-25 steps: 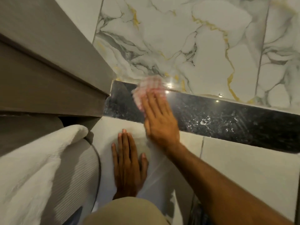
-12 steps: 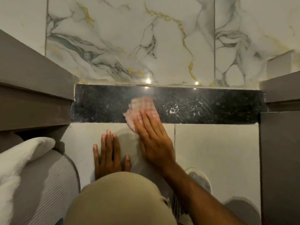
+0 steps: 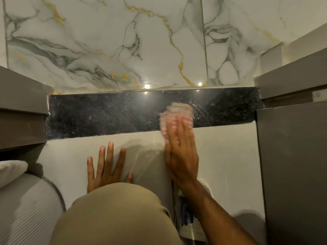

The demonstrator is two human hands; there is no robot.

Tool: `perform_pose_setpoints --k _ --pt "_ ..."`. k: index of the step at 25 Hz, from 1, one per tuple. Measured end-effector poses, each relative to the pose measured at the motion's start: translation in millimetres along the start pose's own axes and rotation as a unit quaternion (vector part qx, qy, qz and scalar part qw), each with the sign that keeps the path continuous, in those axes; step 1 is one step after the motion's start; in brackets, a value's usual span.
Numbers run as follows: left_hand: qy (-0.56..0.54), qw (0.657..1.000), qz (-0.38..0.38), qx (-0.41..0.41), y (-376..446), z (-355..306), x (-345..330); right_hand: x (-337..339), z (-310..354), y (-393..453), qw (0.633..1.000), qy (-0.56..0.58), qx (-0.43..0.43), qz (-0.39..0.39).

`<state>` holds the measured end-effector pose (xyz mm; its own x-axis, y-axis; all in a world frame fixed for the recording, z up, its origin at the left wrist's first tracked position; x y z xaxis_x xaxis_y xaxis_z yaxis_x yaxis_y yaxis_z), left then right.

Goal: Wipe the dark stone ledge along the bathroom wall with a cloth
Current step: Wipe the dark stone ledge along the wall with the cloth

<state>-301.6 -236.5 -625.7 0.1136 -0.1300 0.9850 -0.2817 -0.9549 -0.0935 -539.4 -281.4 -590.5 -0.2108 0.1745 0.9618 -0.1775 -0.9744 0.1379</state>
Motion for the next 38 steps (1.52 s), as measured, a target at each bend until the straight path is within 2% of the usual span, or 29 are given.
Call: perform_pose_setpoints --k 3,4,5,7,9,12,14,15,17,19,20,22,25,27,29,30,32,35,38 --pt "-0.015 0.999 0.004 0.033 0.4 -4.9 9.5 4.9 -25.1 28.6 0.988 0.01 -0.15 -0.026" --pt "-0.024 0.999 0.008 0.037 0.0 -5.4 9.4 -0.8 -23.4 45.9 0.986 0.025 -0.166 -0.017" --pt "-0.028 0.999 0.012 0.039 1.4 -5.7 8.7 -8.2 -18.2 58.6 0.989 0.037 -0.146 -0.002" --pt "-0.028 0.999 0.008 0.031 5.6 -11.2 9.5 -14.8 -5.2 54.4 0.998 0.045 -0.036 -0.014" --pt "-0.028 1.0 -0.007 0.001 14.4 -29.2 8.6 -3.9 -11.0 21.4 0.999 -0.008 0.022 -0.023" --pt "-0.01 0.998 -0.041 -0.052 35.7 -67.4 3.2 12.9 -52.8 13.8 0.997 -0.029 -0.063 -0.03" --pt "-0.012 0.996 -0.06 -0.067 45.7 -81.6 -7.5 10.0 -70.9 45.2 0.99 -0.025 -0.134 -0.035" --pt "-0.012 0.995 -0.069 -0.068 49.4 -83.2 -13.2 4.7 -72.3 61.6 0.989 -0.029 -0.14 -0.028" --pt "-0.005 0.993 -0.092 -0.072 52.2 -83.2 -20.3 -7.3 -62.0 73.5 0.996 -0.029 -0.083 0.001" --pt "0.001 0.992 -0.103 -0.079 50.5 -83.4 -21.8 -9.9 -53.1 47.1 0.999 -0.015 0.001 0.045" --pt "0.001 0.991 -0.104 -0.081 51.1 -83.7 -20.7 -5.1 -56.8 27.0 0.998 -0.006 0.014 0.067" --pt "-0.004 0.992 -0.1 -0.071 52.6 -84.5 -18.3 8.5 -79.6 11.9 0.997 -0.015 -0.029 0.065" --pt "-0.024 0.99 -0.112 -0.082 54.7 -87.4 -18.5 13.7 -94.7 50.3 0.99 -0.045 -0.137 0.0" --pt "-0.032 0.988 -0.121 -0.095 60.1 -89.3 -20.6 4.4 -78.6 71.3 0.994 -0.034 -0.101 0.01" --pt "-0.031 0.988 -0.116 -0.099 66.4 -92.9 -21.7 -1.3 -63.6 53.1 0.999 -0.021 -0.001 0.04" --pt "-0.028 0.989 -0.11 -0.099 68.9 -94.9 -21.6 1.7 -63.3 32.2 0.998 -0.017 0.022 0.052" --pt "-0.028 0.988 -0.11 -0.1 71.2 -97.0 -20.1 13.9 -84.8 2.2 0.998 -0.026 -0.029 0.052" --pt "-0.031 0.987 -0.119 -0.108 69.9 -96.5 -20.5 17.7 -116.8 36.9 0.99 -0.06 -0.129 0.012" --pt "-0.021 0.985 -0.128 -0.113 71.2 -95.8 -24.3 4.1 -108.1 75.3 0.995 -0.059 -0.083 0.004"
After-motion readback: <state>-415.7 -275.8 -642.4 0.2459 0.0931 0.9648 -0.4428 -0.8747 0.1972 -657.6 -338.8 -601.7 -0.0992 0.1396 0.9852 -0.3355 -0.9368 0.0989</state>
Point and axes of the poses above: each hand's wrist, its own y-axis towards the middle knuckle, its own x-axis out of the back of the hand, z = x × y, the point moved 6 cm from there along y, towards the middle knuckle, and after that the axes turned 11 degrees about -z, right-handed, at the moved point
